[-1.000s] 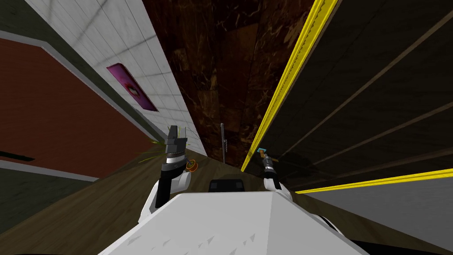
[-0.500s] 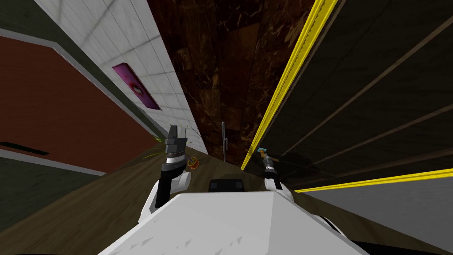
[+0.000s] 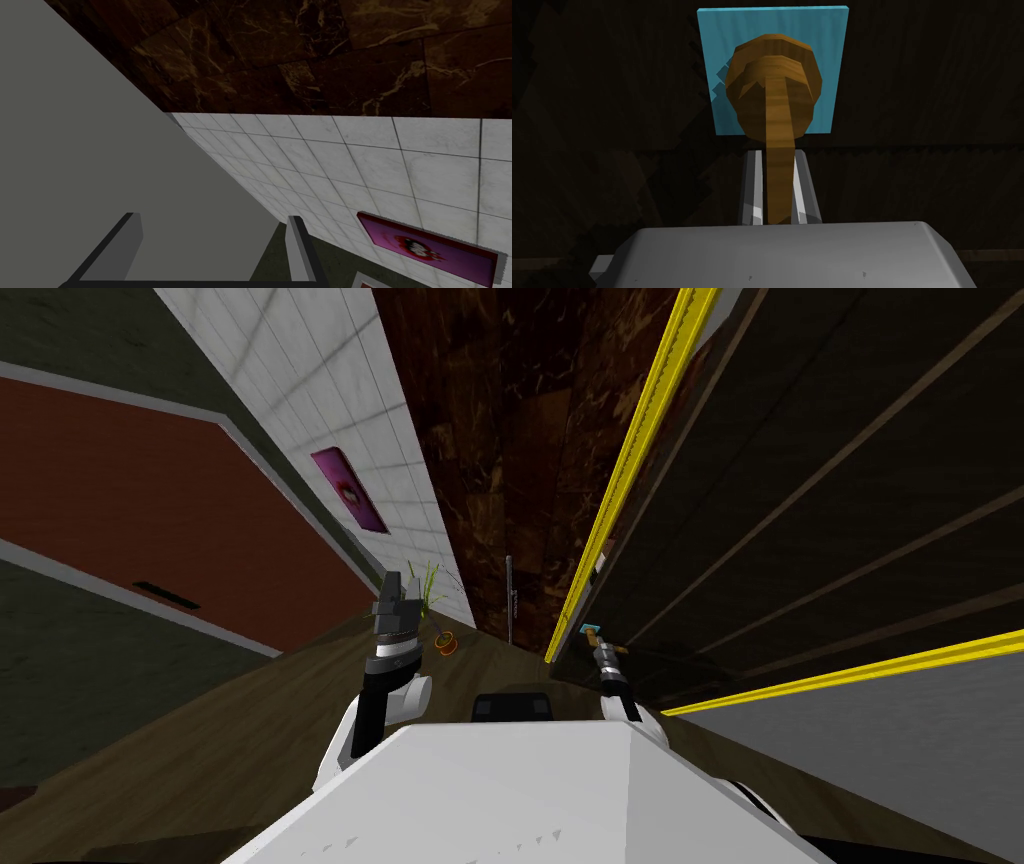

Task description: Pull the door open

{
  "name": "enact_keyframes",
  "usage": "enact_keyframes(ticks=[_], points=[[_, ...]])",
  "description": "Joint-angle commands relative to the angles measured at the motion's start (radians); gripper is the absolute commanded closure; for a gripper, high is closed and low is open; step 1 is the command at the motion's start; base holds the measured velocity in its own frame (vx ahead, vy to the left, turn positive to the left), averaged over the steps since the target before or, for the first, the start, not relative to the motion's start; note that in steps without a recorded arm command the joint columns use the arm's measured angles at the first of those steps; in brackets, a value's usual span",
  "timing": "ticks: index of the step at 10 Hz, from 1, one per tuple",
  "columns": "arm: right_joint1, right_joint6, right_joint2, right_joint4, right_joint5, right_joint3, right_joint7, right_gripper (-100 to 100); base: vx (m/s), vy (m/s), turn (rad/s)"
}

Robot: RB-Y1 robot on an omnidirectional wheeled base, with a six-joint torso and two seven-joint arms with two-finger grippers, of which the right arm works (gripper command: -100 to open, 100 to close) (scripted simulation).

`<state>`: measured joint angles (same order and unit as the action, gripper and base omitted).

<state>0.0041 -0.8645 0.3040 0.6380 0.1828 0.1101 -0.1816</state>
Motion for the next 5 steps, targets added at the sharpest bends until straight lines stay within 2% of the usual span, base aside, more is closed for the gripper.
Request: enact_keyframes(ticks=[1, 3, 4, 5], points=[[0.005, -0.009, 0.006, 0.006, -0.010, -0.018, -0.018, 100, -0.240, -0.060, 0.101], [0.012, -0.016, 0.014, 0.008, -0.019, -0.034, -0.034, 100, -0.197, -0.029, 0.084], [0.015, -0.006, 0.012, 0.016, -0.015, -0.027, -0.026, 100, -0.079, -0.014, 0.018], [0.028, -0.020, 0.022, 0.016, -0.024, -0.044, -0.044, 100, -0.135, -0.012, 0.094]])
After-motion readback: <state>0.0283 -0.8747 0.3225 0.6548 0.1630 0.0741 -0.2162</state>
